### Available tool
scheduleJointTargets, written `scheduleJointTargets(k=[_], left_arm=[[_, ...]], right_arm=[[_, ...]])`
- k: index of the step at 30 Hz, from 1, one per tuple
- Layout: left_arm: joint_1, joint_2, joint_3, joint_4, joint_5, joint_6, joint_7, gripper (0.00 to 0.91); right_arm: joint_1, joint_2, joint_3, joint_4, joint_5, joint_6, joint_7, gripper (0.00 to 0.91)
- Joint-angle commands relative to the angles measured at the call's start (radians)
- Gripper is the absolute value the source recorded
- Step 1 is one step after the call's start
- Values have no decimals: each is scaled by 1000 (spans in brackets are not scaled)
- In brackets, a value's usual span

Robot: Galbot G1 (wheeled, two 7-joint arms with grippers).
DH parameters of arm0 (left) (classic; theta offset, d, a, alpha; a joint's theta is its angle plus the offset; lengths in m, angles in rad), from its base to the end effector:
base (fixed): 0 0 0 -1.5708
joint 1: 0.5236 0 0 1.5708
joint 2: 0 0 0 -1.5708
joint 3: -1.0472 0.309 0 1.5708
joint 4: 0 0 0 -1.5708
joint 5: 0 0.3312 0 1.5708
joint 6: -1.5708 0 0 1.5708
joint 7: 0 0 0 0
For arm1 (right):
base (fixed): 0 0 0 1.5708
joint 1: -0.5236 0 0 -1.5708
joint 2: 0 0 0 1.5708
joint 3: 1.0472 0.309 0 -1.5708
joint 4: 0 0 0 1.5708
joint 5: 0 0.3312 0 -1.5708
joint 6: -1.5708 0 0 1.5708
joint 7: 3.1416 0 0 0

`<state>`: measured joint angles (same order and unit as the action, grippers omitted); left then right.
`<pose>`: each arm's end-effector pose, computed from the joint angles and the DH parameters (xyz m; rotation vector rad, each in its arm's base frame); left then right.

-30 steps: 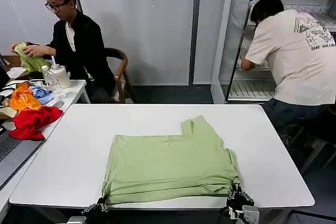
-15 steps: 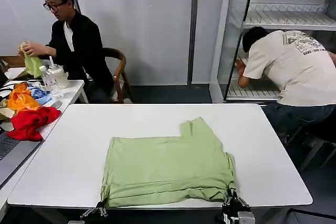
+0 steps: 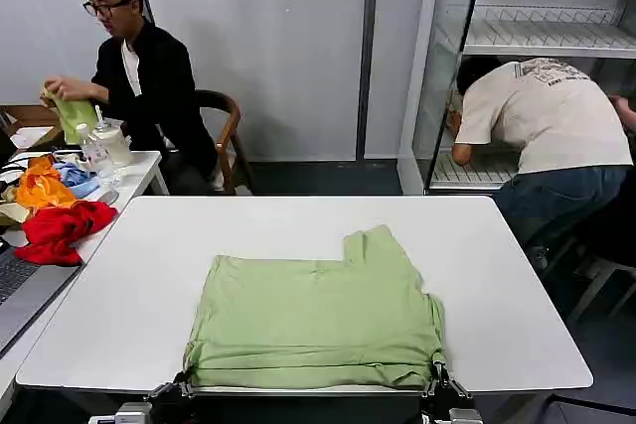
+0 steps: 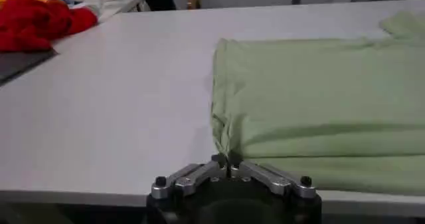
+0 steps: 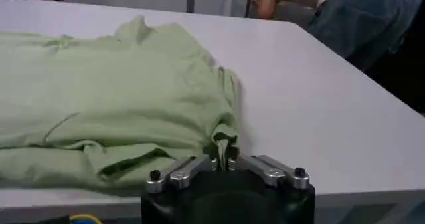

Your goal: Fold and organize the clothes.

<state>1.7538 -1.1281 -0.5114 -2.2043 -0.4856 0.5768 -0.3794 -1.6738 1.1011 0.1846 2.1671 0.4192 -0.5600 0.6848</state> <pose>0.1358 0.0454 -0.2520 0.0891 -2.4289 -0.0895 0.1208 0.0256 -0.2738 -0.1165 -2.3943 0.2344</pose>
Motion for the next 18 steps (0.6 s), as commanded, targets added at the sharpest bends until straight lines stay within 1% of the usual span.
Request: scheduleJointTargets(k=[1,2,3,5,11,13,18], left_arm=[[-21,5,-20,5,-30,-1,-5,907],[-20,4,-18,5,-28,-1,-5,907],[-20,-1,-15,3,-34,0,-18,907],[-21,-4,-19,-1,-51,0,-19,907],[-26,-12,-16,-11,-58,-1,-19,907],[-30,-14,-17,-16,-58,-1,-15,907],[-36,-13,-21,-36,-56,-1,-11,907]], right_arm=[[-222,3,-2,-3,-4,7,6,907],[-220,4,-4,-3,-6,6,10,907],[-219,7,-8,-1,-7,2,27,907],[-217,9,-6,0,-7,-2,29,907],[-201,10,-1,12,-12,10,15,907],[-193,12,2,22,-47,37,4,907],[-171,20,8,64,-79,55,-7,907]])
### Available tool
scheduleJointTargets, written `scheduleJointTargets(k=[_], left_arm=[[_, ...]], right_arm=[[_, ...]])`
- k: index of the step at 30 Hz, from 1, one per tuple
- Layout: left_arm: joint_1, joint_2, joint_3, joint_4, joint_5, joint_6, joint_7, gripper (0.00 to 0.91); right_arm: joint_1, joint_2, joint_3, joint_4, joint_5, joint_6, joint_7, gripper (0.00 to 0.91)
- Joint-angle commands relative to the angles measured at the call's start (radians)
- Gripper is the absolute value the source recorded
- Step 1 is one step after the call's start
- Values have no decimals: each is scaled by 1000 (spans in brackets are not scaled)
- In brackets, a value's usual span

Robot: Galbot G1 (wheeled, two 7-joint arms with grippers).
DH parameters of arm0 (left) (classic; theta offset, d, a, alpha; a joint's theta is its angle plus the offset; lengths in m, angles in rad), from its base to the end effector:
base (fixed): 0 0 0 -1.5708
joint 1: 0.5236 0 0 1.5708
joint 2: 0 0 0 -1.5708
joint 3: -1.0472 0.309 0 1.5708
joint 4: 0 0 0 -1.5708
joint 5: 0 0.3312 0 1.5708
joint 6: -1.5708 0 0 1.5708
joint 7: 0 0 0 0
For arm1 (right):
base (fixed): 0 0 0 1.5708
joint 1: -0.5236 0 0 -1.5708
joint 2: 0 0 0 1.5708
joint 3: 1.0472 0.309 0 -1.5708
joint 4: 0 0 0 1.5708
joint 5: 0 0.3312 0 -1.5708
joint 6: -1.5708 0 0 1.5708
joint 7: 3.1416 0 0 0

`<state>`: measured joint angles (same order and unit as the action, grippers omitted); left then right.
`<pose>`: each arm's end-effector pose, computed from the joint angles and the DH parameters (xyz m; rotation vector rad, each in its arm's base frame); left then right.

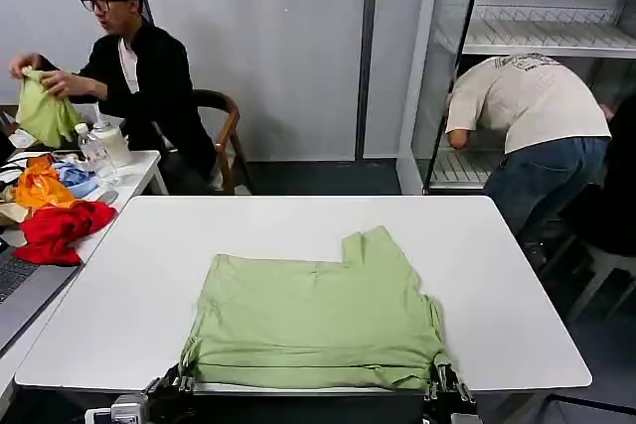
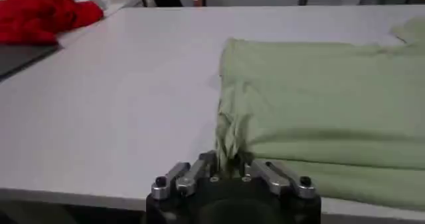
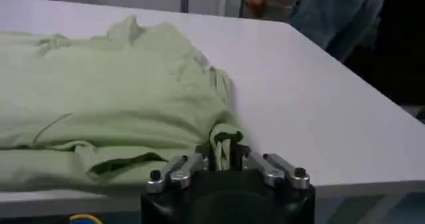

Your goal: Fold and organize the clothes.

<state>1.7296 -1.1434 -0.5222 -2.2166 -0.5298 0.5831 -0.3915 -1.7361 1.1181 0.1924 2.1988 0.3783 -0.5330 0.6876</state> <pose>0.1422 0.0451 -0.2444 0.1030 -2.4504 -0.0258 0.1060 0.0283 -0.2700 -0.1348 -2.4045 0.2265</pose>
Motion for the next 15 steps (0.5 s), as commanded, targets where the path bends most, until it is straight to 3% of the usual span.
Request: scheduleJointTargets(k=[1,15], left_arm=[[-13,3,-11,-27,-12,-7,2,907],[-50,12,-27,-65,-19,-7,1,907]], right_arm=[[-105,3,1,36,-36,28,-10,907],[-54,-1,25,59,-63,41,-35,907]])
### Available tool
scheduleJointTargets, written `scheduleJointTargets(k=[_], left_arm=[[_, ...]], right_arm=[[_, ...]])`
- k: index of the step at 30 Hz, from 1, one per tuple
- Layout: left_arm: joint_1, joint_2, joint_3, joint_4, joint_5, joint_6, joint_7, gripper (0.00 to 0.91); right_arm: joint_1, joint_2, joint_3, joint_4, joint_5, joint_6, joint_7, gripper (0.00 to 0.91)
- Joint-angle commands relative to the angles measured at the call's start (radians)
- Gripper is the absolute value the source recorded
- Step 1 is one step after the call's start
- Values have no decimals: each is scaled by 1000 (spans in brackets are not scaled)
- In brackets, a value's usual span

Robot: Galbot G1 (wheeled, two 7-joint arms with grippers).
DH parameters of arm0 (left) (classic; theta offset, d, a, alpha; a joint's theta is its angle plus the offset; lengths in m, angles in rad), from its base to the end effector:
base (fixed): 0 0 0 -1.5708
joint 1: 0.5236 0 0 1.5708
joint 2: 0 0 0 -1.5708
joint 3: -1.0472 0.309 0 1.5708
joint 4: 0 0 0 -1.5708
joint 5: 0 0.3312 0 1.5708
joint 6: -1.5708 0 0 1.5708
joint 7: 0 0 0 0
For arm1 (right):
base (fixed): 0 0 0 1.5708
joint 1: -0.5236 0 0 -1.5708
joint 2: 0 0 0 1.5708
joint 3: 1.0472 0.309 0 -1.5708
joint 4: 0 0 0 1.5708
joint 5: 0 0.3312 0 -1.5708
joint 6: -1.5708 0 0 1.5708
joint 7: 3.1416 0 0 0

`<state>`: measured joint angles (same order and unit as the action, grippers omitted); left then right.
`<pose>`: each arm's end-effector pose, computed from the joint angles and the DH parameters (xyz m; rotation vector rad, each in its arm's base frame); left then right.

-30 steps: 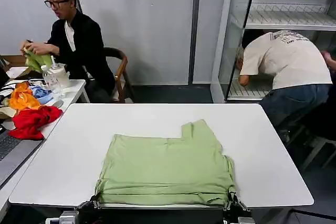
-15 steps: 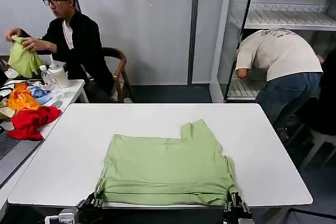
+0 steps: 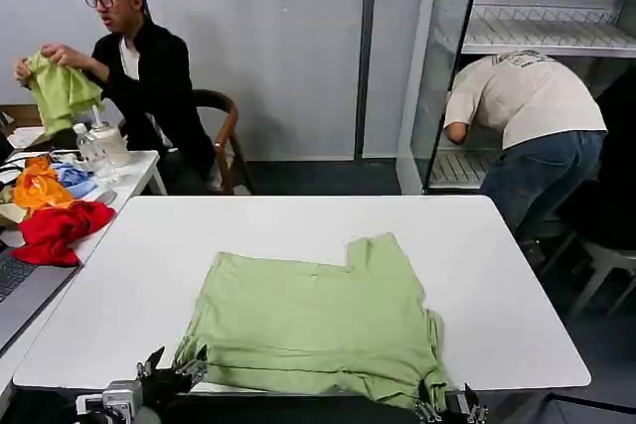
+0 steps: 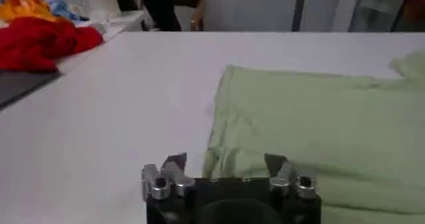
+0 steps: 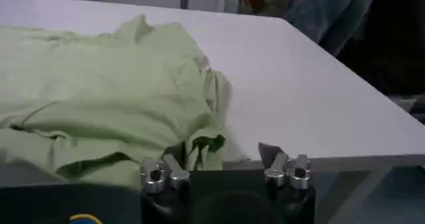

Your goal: Fold and organize the clothes.

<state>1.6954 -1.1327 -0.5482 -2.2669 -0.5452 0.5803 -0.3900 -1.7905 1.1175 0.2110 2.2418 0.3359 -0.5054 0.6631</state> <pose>0.1513 0.0466 -0.2210 0.0972 -2.5400 -0.0163 0.0954 0.0266 -0.2610 -0.1248 -2.4376 0.2278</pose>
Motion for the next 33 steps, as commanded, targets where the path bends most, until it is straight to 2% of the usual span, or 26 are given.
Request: scheduleJointTargets(k=[1,12,15,23,28,31,33], left_arm=[[-18,1,0,-13,-4,-4,-1,907],[-31,0,3,8,-6,-5,0,907],[-36,0,5,12,-6,-5,-1,907],[-46,2,1,12,-17,-4,-1,907],[-55,0,1,17,-24,-4,-1,907],[-60,2,1,21,-27,-4,-1,907],[-62,1,1,26,-27,-4,-1,907]], right_arm=[[5,-1,7,16,-21,13,-11,907],[85,-19,27,6,-16,-6,-41,907],[117,-42,28,1,-6,-21,-38,907],[155,-24,18,67,1,-64,-29,907],[179,-14,20,143,-35,-63,-38,907],[197,-16,23,190,-91,-25,-58,907],[210,-18,26,220,-90,-19,-60,907]])
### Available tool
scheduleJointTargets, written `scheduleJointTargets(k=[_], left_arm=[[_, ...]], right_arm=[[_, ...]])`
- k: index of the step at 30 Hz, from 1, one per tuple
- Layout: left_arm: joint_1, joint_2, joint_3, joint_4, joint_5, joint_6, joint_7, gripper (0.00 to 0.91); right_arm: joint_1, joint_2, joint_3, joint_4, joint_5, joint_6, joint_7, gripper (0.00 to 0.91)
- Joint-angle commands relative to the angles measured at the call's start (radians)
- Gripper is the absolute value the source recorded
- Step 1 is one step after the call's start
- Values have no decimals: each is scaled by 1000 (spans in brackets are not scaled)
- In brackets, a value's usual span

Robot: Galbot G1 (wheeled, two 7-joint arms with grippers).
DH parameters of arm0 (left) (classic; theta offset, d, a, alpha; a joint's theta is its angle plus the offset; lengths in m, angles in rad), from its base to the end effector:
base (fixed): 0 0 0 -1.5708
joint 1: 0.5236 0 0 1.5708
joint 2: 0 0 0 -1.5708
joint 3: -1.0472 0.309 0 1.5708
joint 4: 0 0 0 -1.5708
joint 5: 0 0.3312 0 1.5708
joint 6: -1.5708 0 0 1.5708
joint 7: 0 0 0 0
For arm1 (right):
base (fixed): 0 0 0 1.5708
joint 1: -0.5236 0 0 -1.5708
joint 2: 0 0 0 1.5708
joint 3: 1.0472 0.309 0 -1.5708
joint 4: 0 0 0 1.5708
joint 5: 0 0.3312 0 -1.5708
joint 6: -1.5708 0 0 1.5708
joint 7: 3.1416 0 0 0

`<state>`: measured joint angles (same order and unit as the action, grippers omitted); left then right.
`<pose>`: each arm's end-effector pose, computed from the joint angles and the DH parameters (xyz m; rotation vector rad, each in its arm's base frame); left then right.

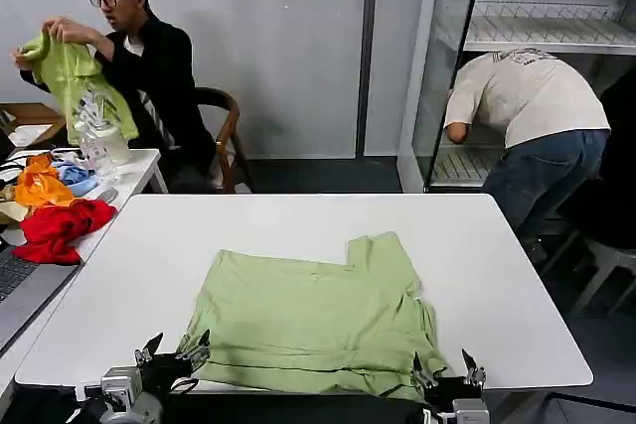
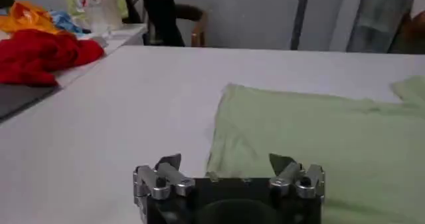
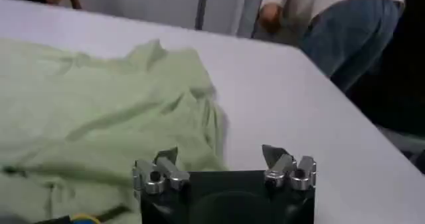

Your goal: Fold and organize the clothes.

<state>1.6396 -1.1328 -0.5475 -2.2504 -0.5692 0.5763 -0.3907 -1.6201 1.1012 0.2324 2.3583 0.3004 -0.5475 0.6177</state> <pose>0.1641 0.0483 -0.2174 0.0981 -2.5775 0.0142 0.1357 0.0262 -0.2026 -0.0832 -2.6973 0.2432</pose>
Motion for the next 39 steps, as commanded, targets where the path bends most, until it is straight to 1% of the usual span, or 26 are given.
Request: scheduleJointTargets(k=[1,6,10,11,12,13,14,15,16,17,18,20,21,24,25,28,32,34,39], left_arm=[[-7,1,0,12,-3,0,0,907],[-23,-7,-4,15,-8,0,0,907],[-66,-14,-30,33,-10,0,16,907],[-86,-15,-39,43,-15,0,27,907],[-104,-16,-46,54,-18,0,35,907],[-126,-17,-50,74,-18,0,44,907],[-161,-20,-54,91,-18,0,51,907],[-188,-22,-56,118,-20,0,54,907],[-211,-21,-56,147,-19,1,59,907],[-230,-21,-55,175,-17,1,59,907],[-253,-19,-54,193,-17,0,62,907],[-279,-14,-46,228,-13,0,72,907],[-296,-13,-41,240,-11,0,73,907],[-329,-13,-26,271,-7,1,82,907],[-336,-13,-20,282,-5,0,83,907],[-364,-14,-7,308,1,0,84,907],[-389,-12,11,324,5,1,86,907],[-397,-12,19,327,10,1,87,907],[-435,-19,49,350,28,1,90,907]], right_arm=[[54,1,6,119,-47,23,-11,907],[122,5,24,131,-25,21,-5,907],[185,12,57,73,49,25,-18,907],[205,15,78,25,75,34,-40,907],[224,18,85,-13,107,41,-43,907],[252,25,86,-70,114,41,-41,907],[289,32,88,-116,121,40,-51,907],[321,31,91,-166,148,37,-68,907],[359,32,88,-220,171,37,-65,907],[384,38,85,-254,169,35,-72,907],[416,44,84,-295,171,32,-95,907],[456,43,77,-348,176,31,-115,907],[477,45,75,-376,178,27,-141,907],[533,54,68,-453,185,20,-164,907],[559,56,63,-477,202,14,-171,907],[606,68,55,-536,191,7,-193,907],[643,67,43,-592,174,7,-225,907],[654,66,38,-609,166,7,-230,907],[681,60,18,-650,163,6,-269,907]])
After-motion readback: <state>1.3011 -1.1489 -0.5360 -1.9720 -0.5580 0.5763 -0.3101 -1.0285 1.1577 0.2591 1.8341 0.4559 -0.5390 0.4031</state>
